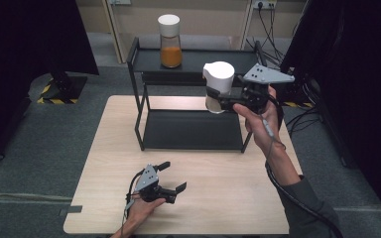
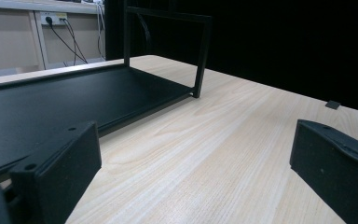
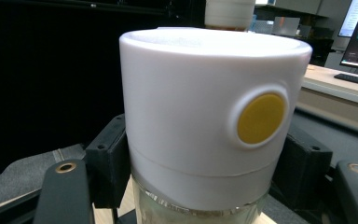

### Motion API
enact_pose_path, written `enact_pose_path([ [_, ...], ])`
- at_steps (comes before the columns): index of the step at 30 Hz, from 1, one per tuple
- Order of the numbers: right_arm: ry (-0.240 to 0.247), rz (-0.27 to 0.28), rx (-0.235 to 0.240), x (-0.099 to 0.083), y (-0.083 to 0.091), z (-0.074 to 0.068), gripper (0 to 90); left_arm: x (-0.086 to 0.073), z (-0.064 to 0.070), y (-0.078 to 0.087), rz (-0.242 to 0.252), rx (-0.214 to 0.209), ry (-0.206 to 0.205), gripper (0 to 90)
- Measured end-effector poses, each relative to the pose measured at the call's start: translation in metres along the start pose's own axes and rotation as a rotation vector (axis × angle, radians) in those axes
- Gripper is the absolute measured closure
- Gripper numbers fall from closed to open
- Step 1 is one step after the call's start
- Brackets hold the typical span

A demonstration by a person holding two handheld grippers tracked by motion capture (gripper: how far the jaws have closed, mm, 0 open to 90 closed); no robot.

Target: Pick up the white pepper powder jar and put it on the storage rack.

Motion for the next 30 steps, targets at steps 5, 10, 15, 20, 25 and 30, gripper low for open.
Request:
enact_pose_path([
  [5,-0.008,-0.011,-0.013,0.012,-0.007,0.006,30.8,0.000,0.001,-0.001,-0.007,0.000,0.000,1.4],
  [10,-0.023,-0.014,-0.032,0.024,-0.016,0.011,30.8,0.000,0.002,-0.002,-0.009,0.000,0.001,1.4],
  [15,-0.032,-0.010,-0.057,0.038,-0.029,0.014,30.8,-0.001,0.002,-0.002,-0.011,-0.005,0.000,1.4],
  [20,-0.031,-0.015,-0.089,0.051,-0.044,0.017,30.8,-0.001,0.003,-0.002,-0.013,-0.011,-0.003,1.4],
  [25,-0.034,-0.023,-0.116,0.057,-0.056,0.020,30.8,-0.001,0.004,-0.002,-0.012,-0.014,0.000,1.4],
  [30,-0.051,-0.020,-0.144,0.061,-0.069,0.026,30.8,-0.001,0.006,-0.003,-0.012,-0.023,-0.006,1.4],
])
Point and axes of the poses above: each handheld gripper's, and its own axes: y roughly backward along the jaws, x roughly out of its top, z roughly to its right, the point moved 9 cm from there along -y, roughly forward along the jaws, and after that the axes turned 5 degrees about -x, right-handed, at the moved point
